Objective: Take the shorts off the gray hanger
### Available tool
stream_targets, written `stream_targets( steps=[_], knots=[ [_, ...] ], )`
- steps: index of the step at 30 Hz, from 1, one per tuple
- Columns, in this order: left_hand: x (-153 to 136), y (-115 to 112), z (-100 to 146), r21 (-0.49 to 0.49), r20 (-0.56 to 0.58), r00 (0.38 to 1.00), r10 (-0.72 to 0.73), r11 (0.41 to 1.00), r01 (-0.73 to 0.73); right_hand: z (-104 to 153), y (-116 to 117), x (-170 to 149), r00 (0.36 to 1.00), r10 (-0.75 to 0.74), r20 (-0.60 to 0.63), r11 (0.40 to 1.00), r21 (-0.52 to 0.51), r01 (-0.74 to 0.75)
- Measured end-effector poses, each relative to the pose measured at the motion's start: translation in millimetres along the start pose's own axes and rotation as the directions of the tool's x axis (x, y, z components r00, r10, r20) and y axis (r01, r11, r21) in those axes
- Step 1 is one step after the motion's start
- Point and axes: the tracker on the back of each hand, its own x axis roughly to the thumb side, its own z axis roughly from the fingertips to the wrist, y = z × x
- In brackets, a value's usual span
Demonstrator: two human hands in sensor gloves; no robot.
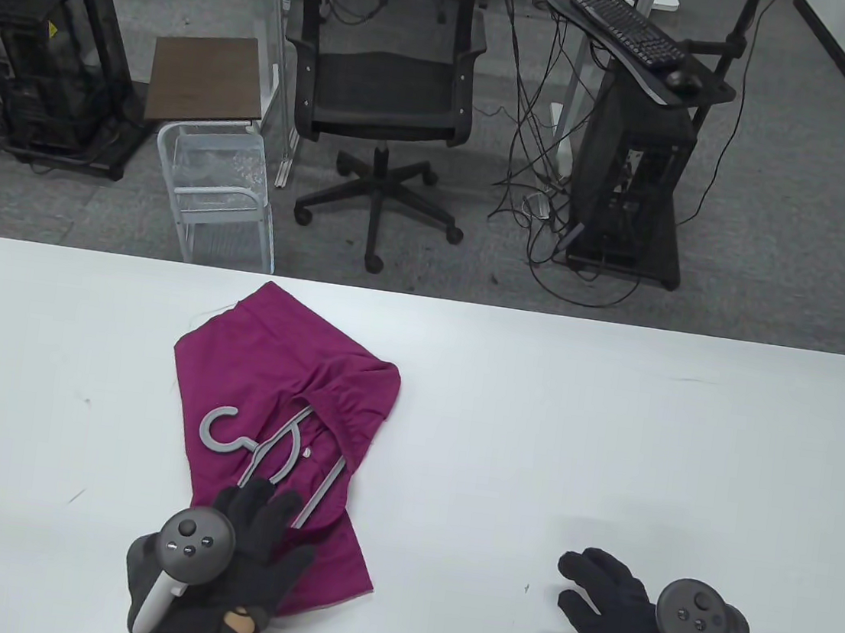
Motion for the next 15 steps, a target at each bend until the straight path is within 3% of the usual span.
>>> stream_targets(
  steps=[8, 11, 13, 15],
  knots=[
    [-10.4, 9.3, 1.8, 0.059, -0.065, 0.998, 0.004, 0.998, 0.000, 0.1, 2.9, 2.2, 1.000, -0.005, -0.005, 1.000, 0.022, 0.005],
    [-18.1, 17.2, 7.0, 0.195, -0.271, 0.960, -0.070, 0.973, 0.126, 0.7, 3.3, 2.0, 1.000, -0.011, -0.012, 1.000, 0.027, 0.011],
    [-28.6, 22.3, 8.0, 0.163, -0.410, 0.905, -0.110, 0.968, 0.191, 1.1, 3.2, 2.2, 1.000, -0.015, -0.016, 0.999, 0.029, 0.016],
    [-37.7, 24.2, 7.6, 0.132, -0.467, 0.878, -0.103, 0.974, 0.185, 1.2, 3.1, 2.4, 1.000, -0.018, -0.019, 0.999, 0.030, 0.018]
  ],
)
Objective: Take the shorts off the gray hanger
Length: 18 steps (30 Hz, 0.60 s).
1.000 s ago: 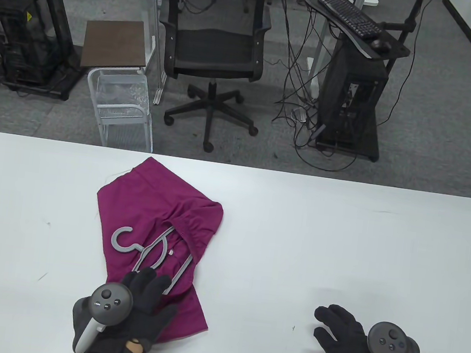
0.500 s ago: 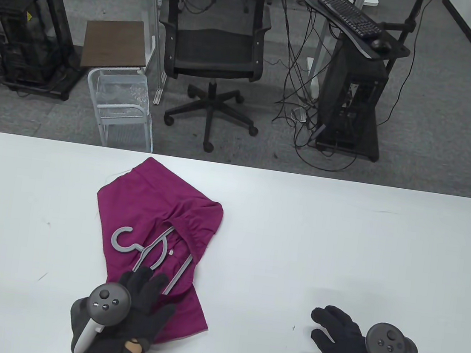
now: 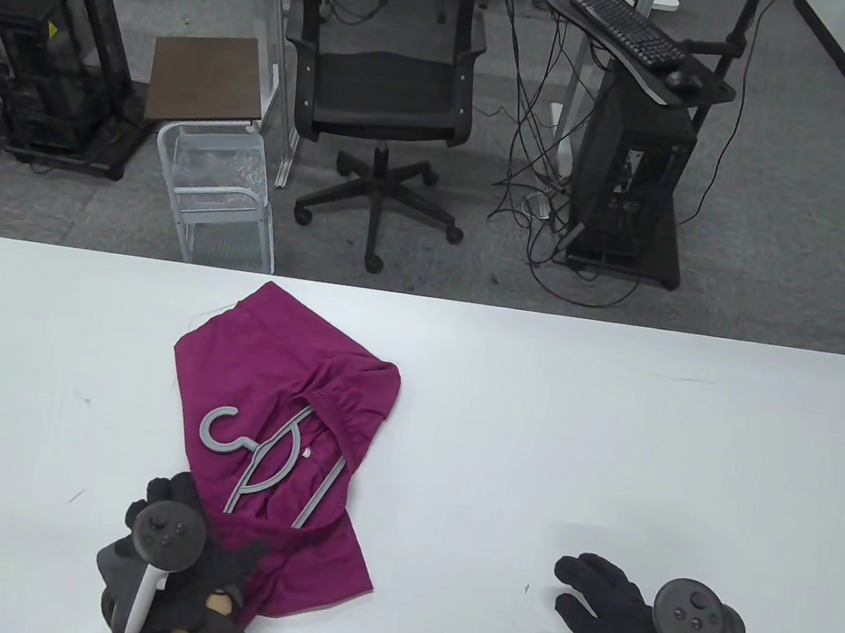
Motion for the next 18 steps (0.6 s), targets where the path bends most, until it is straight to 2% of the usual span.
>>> stream_targets(
  steps=[9, 14, 18],
  knots=[
    [-10.1, -13.6, -8.8, -0.155, -0.150, 0.984, -0.097, 0.985, 0.074, 0.7, -0.1, 0.2, 1.000, -0.006, -0.007, 1.000, 0.007, 0.006],
    [-14.5, -30.3, -18.0, -0.245, -0.210, 0.951, -0.228, 0.954, 0.174, 1.1, -0.1, -0.1, 1.000, 0.008, -0.018, 1.000, 0.010, -0.008],
    [-11.8, -32.1, -19.8, -0.212, -0.210, 0.951, -0.227, 0.960, 0.183, 1.5, -0.2, -0.3, 1.000, 0.005, -0.025, 1.000, 0.015, -0.005]
  ],
)
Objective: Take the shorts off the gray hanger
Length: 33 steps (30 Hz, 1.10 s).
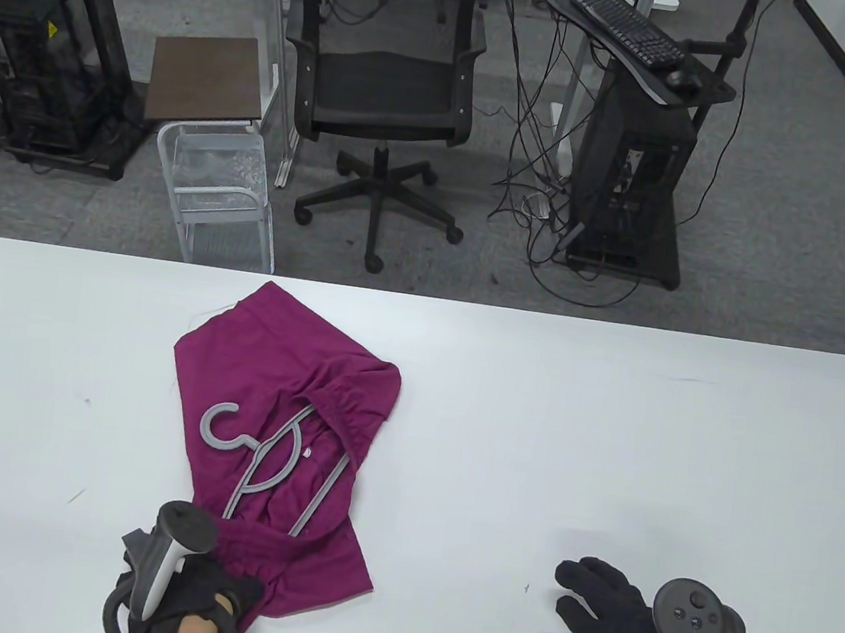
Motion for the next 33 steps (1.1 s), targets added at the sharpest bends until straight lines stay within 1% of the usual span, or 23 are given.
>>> stream_targets(
  steps=[2, 5, 6, 7, 8, 9, 10, 11, 13, 14, 15, 16, 17, 19, 22, 23, 24, 25, 27, 28, 29, 30, 33],
  knots=[
    [1.3, 2.3, 1.5, 0.036, 0.006, 1.000, -0.020, 0.999, 0.020, 0.2, 0.1, 0.3, 1.000, -0.001, -0.001, 1.000, 0.003, 0.001],
    [4.9, 9.5, 9.6, 0.141, 0.061, 0.998, 0.033, 0.989, -0.042, 0.0, 0.6, 0.4, 1.000, -0.001, 0.000, 1.000, 0.007, 0.001],
    [6.6, 14.0, 14.3, 0.194, 0.095, 0.994, 0.053, 0.979, -0.070, 0.0, 0.9, 0.5, 1.000, 0.000, -0.001, 1.000, 0.009, 0.000],
    [7.5, 17.2, 16.7, 0.217, 0.126, 0.990, 0.065, 0.972, -0.092, -0.1, 1.2, 0.4, 1.000, 0.000, -0.002, 1.000, 0.011, 0.000],
    [7.5, 20.9, 21.7, 0.248, 0.180, 0.977, 0.116, 0.955, -0.159, -0.2, 1.7, 0.3, 1.000, 0.000, -0.004, 1.000, 0.014, 0.000],
    [8.5, 22.4, 24.7, 0.273, 0.247, 0.957, 0.151, 0.937, -0.218, -0.2, 2.0, 0.3, 1.000, 0.000, -0.005, 1.000, 0.015, 0.000],
    [10.9, 23.8, 27.9, 0.269, 0.293, 0.942, 0.166, 0.931, -0.248, -0.1, 2.2, 0.3, 1.000, 0.000, -0.006, 1.000, 0.016, 0.001],
    [14.0, 26.0, 32.0, 0.283, 0.333, 0.932, 0.146, 0.927, -0.246, 0.0, 2.3, 0.4, 1.000, 0.000, -0.007, 1.000, 0.016, 0.000],
    [20.4, 29.8, 40.9, 0.346, 0.434, 0.897, 0.088, 0.903, -0.256, 0.6, 1.9, 1.5, 1.000, 0.002, -0.003, 1.000, 0.009, -0.002],
    [24.5, 31.5, 47.1, 0.393, 0.457, 0.888, 0.042, 0.886, -0.244, 0.9, 1.6, 2.5, 1.000, 0.004, 0.002, 1.000, 0.004, -0.004],
    [28.5, 33.4, 53.7, 0.462, 0.462, 0.886, -0.033, 0.862, -0.209, 1.2, 1.1, 3.9, 1.000, 0.006, 0.010, 1.000, -0.006, -0.006],
    [31.6, 33.7, 57.7, 0.484, 0.480, 0.874, -0.075, 0.854, -0.192, 1.5, 0.6, 5.1, 1.000, 0.007, 0.016, 1.000, -0.014, -0.007],
    [35.9, 33.1, 62.9, 0.496, 0.515, 0.849, -0.117, 0.848, -0.184, 1.8, -0.1, 7.3, 1.000, 0.010, 0.030, 1.000, -0.028, -0.009],
    [43.7, 30.5, 74.1, 0.528, 0.549, 0.816, -0.180, 0.832, -0.171, 2.9, -1.3, 12.6, 0.998, 0.028, 0.060, 0.998, -0.064, -0.024],
    [56.0, 24.9, 89.7, 0.566, 0.604, 0.748, -0.276, 0.809, -0.160, 4.6, -0.8, 18.9, 0.994, 0.071, 0.083, 0.994, -0.087, -0.064],
    [61.6, 22.6, 94.9, 0.566, 0.625, 0.721, -0.298, 0.809, -0.157, 5.2, -0.4, 21.5, 0.991, 0.093, 0.092, 0.992, -0.098, -0.084],
    [64.9, 20.1, 98.3, 0.546, 0.651, 0.697, -0.300, 0.824, -0.154, 5.6, 0.1, 23.4, 0.989, 0.108, 0.098, 0.990, -0.107, -0.097],
    [70.0, 14.2, 104.1, 0.538, 0.695, 0.648, -0.311, 0.823, -0.181, 5.9, 1.3, 26.4, 0.985, 0.135, 0.108, 0.985, -0.121, -0.121],
    [77.2, 7.8, 112.4, 0.550, 0.707, 0.610, -0.359, 0.821, -0.154, 5.9, 4.6, 31.2, 0.976, 0.181, 0.124, 0.977, -0.139, -0.164],
    [81.4, 3.5, 117.3, 0.554, 0.726, 0.575, -0.378, 0.816, -0.165, 6.0, 7.2, 34.9, 0.968, 0.208, 0.139, 0.971, -0.145, -0.188],
    [84.4, 0.5, 121.8, 0.561, 0.729, 0.557, -0.398, 0.813, -0.154, 6.1, 9.3, 38.2, 0.961, 0.233, 0.151, 0.965, -0.154, -0.210],
    [86.0, -2.6, 126.2, 0.569, 0.744, 0.522, -0.418, 0.805, -0.166, 6.4, 11.8, 42.5, 0.950, 0.265, 0.163, 0.957, -0.168, -0.238],
    [89.3, -5.5, 133.7, 0.570, 0.774, 0.447, -0.449, 0.801, -0.182, 6.4, 18.5, 52.4, 0.915, 0.352, 0.196, 0.928, -0.199, -0.314]
  ],
)
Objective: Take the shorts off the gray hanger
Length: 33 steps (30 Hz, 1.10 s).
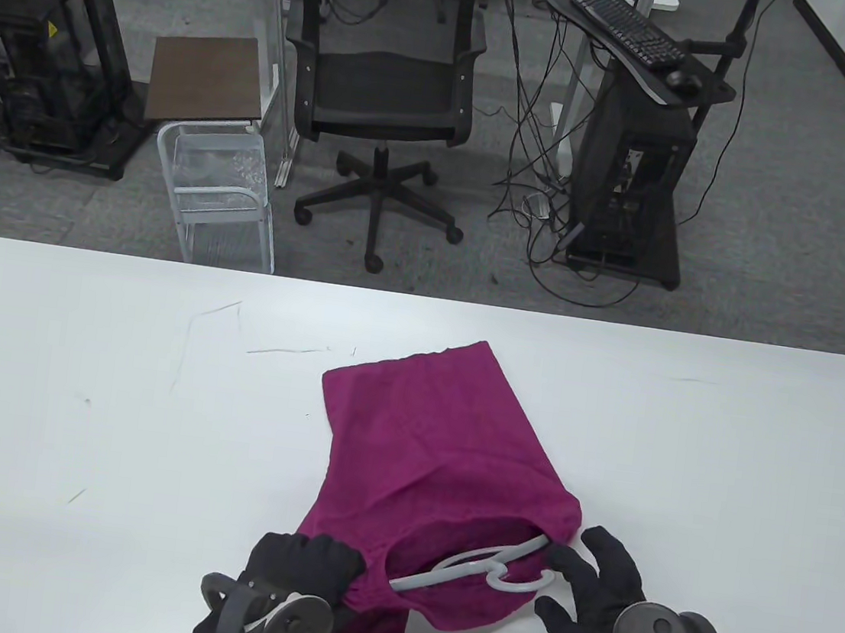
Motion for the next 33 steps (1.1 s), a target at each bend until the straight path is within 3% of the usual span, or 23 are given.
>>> stream_targets(
  steps=[3, 8, 12, 17, 19, 20, 22, 23, 24, 28, 29, 31, 32, 33],
  knots=[
    [2.8, 2.5, 2.2, 0.023, 0.110, 0.993, 0.047, 0.998, -0.050, -2.5, 4.6, 9.4, 0.995, 0.099, 0.012, 0.995, -0.013, -0.098],
    [-5.7, 15.9, 6.3, 0.105, 0.139, 0.987, 0.085, 0.989, -0.100, -4.2, -8.7, 4.2, 0.979, 0.159, -0.124, 0.982, -0.086, -0.170],
    [-25.1, 28.3, 10.3, 0.176, 0.116, 0.969, 0.219, 0.955, -0.237, 2.2, -36.5, -18.5, 0.974, 0.065, -0.216, 0.968, -0.223, -0.114],
    [-38.4, 29.1, 11.2, 0.202, 0.085, 0.949, 0.303, 0.928, -0.314, 3.0, -42.4, -41.2, 0.963, -0.190, -0.190, 0.957, -0.257, 0.138],
    [-47.5, 27.6, 12.2, 0.191, 0.056, 0.941, 0.335, 0.921, -0.339, 2.5, -38.8, -52.0, 0.879, -0.467, -0.097, 0.859, -0.286, 0.425],
    [-53.4, 27.1, 13.3, 0.186, 0.040, 0.934, 0.355, 0.916, -0.356, 3.0, -35.0, -58.7, 0.781, -0.623, -0.046, 0.761, -0.267, 0.591],
    [-59.9, 25.5, 13.7, 0.169, 0.023, 0.920, 0.390, 0.906, -0.388, 1.3, -26.5, -67.6, 0.568, -0.823, 0.014, 0.550, -0.225, 0.804],
    [-62.5, 24.8, 13.8, 0.172, 0.020, 0.915, 0.402, 0.900, -0.400, 0.8, -18.9, -70.5, 0.369, -0.929, 0.004, 0.360, -0.217, 0.907],
    [-63.1, 24.5, 13.6, 0.169, 0.030, 0.909, 0.415, 0.895, -0.414, 0.9, -14.8, -71.7, 0.261, -0.965, 0.012, 0.253, -0.209, 0.945],
    [-61.6, 23.4, 11.9, 0.153, 0.050, 0.906, 0.419, 0.894, -0.422, 0.2, 4.1, -77.8, 0.018, -0.999, 0.029, 0.011, -0.222, 0.975],
    [-61.8, 22.7, 11.6, 0.143, 0.056, 0.902, 0.429, 0.890, -0.432, -1.0, 11.5, -77.8, -0.124, -0.992, 0.027, -0.127, -0.182, 0.975],
    [-61.6, 21.4, 10.4, 0.137, 0.051, 0.892, 0.448, 0.882, -0.451, -2.0, 20.3, -73.5, -0.333, -0.943, 0.000, -0.330, -0.123, 0.936],
    [-60.3, 18.8, 8.9, 0.119, 0.054, 0.879, 0.475, 0.870, -0.478, -2.7, 23.5, -69.3, -0.322, -0.946, -0.047, -0.316, -0.102, 0.943],
    [-57.5, 15.5, 7.9, 0.102, 0.047, 0.869, 0.492, 0.863, -0.494, -3.9, 26.0, -65.2, -0.211, -0.973, -0.089, -0.205, -0.074, 0.976]
  ],
)
